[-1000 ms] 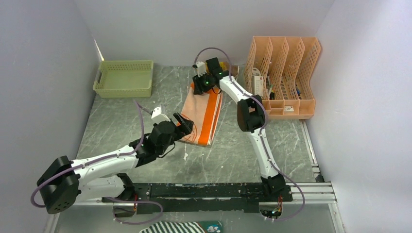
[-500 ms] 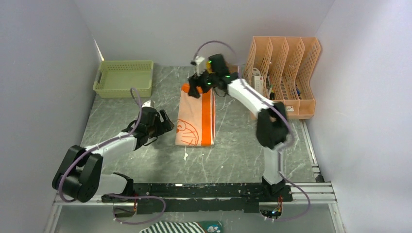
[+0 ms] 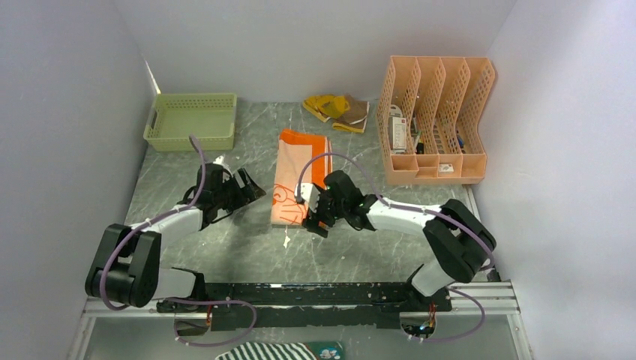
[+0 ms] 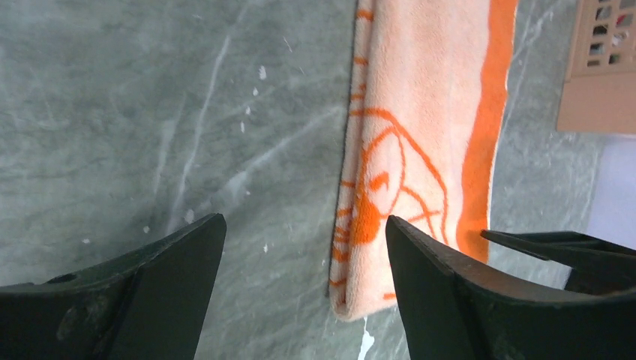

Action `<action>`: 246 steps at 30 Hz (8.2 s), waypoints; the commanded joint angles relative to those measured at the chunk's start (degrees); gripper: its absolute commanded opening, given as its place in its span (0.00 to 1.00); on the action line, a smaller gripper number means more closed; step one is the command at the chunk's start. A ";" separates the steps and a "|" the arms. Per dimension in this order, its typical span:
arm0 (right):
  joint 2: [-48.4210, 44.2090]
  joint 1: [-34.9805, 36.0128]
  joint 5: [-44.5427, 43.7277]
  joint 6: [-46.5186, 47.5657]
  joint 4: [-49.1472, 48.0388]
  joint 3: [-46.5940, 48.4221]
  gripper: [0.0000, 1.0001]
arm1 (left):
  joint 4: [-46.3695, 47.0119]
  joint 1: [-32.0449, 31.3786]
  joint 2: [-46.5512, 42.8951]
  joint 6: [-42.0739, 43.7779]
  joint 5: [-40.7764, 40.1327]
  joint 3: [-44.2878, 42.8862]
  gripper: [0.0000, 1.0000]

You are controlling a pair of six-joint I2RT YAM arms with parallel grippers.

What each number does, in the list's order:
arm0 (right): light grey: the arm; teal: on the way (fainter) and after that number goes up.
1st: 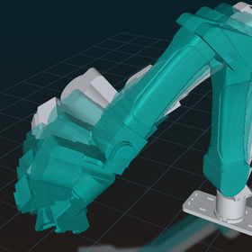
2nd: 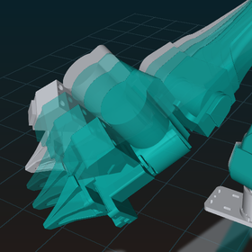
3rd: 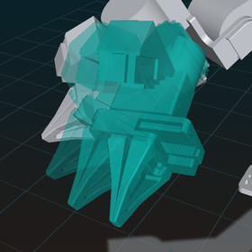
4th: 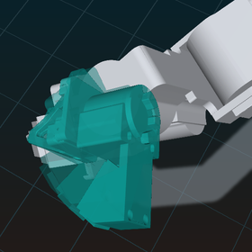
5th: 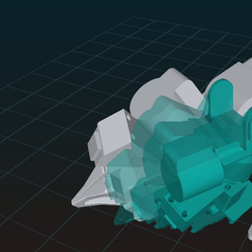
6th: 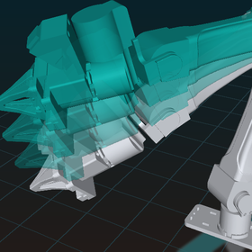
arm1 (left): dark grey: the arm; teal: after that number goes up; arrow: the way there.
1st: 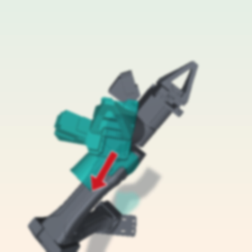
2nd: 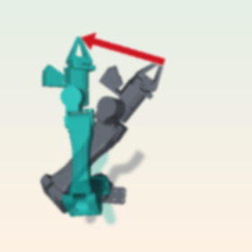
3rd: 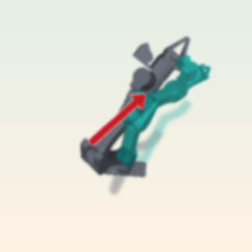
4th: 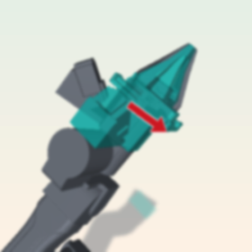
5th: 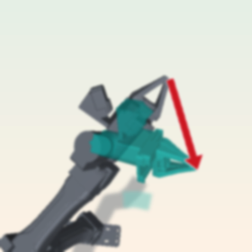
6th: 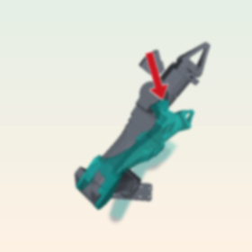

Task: Roll the towels
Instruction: Roll the towel at the center of the board.

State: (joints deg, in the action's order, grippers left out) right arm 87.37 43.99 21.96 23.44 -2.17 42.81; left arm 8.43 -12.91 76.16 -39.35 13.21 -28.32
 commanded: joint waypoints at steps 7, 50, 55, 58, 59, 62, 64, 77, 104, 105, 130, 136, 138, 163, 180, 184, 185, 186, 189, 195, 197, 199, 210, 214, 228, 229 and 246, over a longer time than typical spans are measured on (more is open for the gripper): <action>7.43 6.65 -8.25 11.95 -14.94 0.10 0.79 | 5.72 0.43 -3.71 1.01 6.89 4.70 0.89; 19.95 -2.59 27.10 -28.37 12.62 23.05 0.00 | -6.19 1.06 -20.19 2.34 17.41 1.86 0.88; 25.84 -5.14 29.75 -29.10 16.93 30.30 0.00 | -2.21 1.04 -24.02 0.10 20.25 5.27 0.80; 32.55 -5.89 28.59 -28.74 23.02 36.26 0.00 | 6.15 1.04 -22.87 -3.39 24.46 8.48 0.68; 34.70 -6.05 28.77 -28.46 24.88 37.98 0.00 | 9.44 1.04 -21.87 -4.67 25.84 9.50 0.66; 39.06 -6.10 29.03 -27.47 27.92 40.52 0.00 | 16.64 0.96 -17.21 -6.86 28.61 11.03 0.57; 39.77 -6.19 28.36 -27.78 27.01 39.95 0.00 | 19.44 0.95 -14.33 -7.07 29.30 11.16 0.57; 40.55 -7.84 26.84 -29.13 24.44 38.85 0.00 | 36.64 0.87 4.90 -9.21 31.45 8.68 0.59; -1.12 6.31 -9.36 -7.15 -1.55 11.98 0.50 | 27.93 -3.12 15.46 -3.91 15.39 6.07 0.43; -1.64 7.39 -9.14 -5.64 -2.11 10.63 0.50 | 27.81 -3.24 15.77 -3.83 15.15 6.01 0.43; 14.75 14.22 -21.06 6.06 -2.14 10.17 0.48 | 16.63 -3.53 17.33 0.97 11.00 1.74 0.40; 15.81 13.52 -26.09 5.68 -4.30 8.11 0.47 | 15.64 -3.48 17.82 1.97 11.22 1.14 0.41; 15.53 12.60 -26.20 5.65 -4.19 7.80 0.47 | 15.59 -3.45 17.88 2.14 11.15 1.24 0.41; 17.88 4.57 10.47 -23.02 8.28 18.70 0.00 | 0.34 5.04 -13.27 0.40 14.67 0.78 0.58; 34.03 -3.63 37.42 -38.77 15.88 33.41 0.00 | -2.18 5.08 -24.68 -3.91 27.57 6.71 0.59; 37.88 -5.68 39.63 -39.25 14.82 34.96 0.00 | 4.69 5.08 -20.64 -5.83 29.32 10.00 0.59; 38.48 -6.11 39.97 -39.68 14.39 35.10 0.00 | 7.68 5.08 -18.89 -6.79 30.15 10.84 0.59; 39.08 -6.45 39.82 -39.65 14.66 35.45 0.00 | 10.67 5.08 -17.26 -7.77 30.91 11.65 0.59; 40.69 -7.06 39.42 -38.05 16.51 37.24 0.00 | 18.89 5.02 -11.60 -9.70 31.98 13.10 0.59; 41.64 -7.11 36.09 -35.46 19.51 40.04 0.00 | 27.25 5.00 -0.21 -9.11 31.00 12.60 0.58; 39.31 -7.07 33.56 -34.39 19.48 39.72 0.16 | 28.73 5.05 2.27 -8.76 29.89 12.31 0.58; 35.69 -6.99 30.87 -33.07 18.50 38.46 0.44 | 29.32 5.00 4.12 -8.44 28.81 11.95 0.57; -1.60 -7.35 -0.58 -34.38 -21.06 7.03 1.00 | 25.09 5.00 7.59 -4.09 24.72 10.73 0.57; -7.12 -9.36 -6.01 -44.20 -41.86 -7.84 0.94 | 25.99 5.00 8.75 -4.17 25.02 10.64 0.56; 0.04 20.22 -32.74 -5.02 -17.28 1.34 1.00 | 18.43 4.82 9.79 -0.48 22.05 7.10 0.56; 0.49 20.89 -32.53 -3.93 -16.87 1.50 1.00 | 17.82 4.88 10.20 -0.18 21.82 6.76 0.56; 15.31 23.52 -44.95 9.80 -18.02 6.01 0.99 | 12.69 4.30 13.51 1.69 21.75 0.73 0.56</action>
State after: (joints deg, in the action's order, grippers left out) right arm 100.36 67.40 -17.47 30.28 -18.33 47.75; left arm 24.49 -8.54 88.44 -41.30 41.12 -25.98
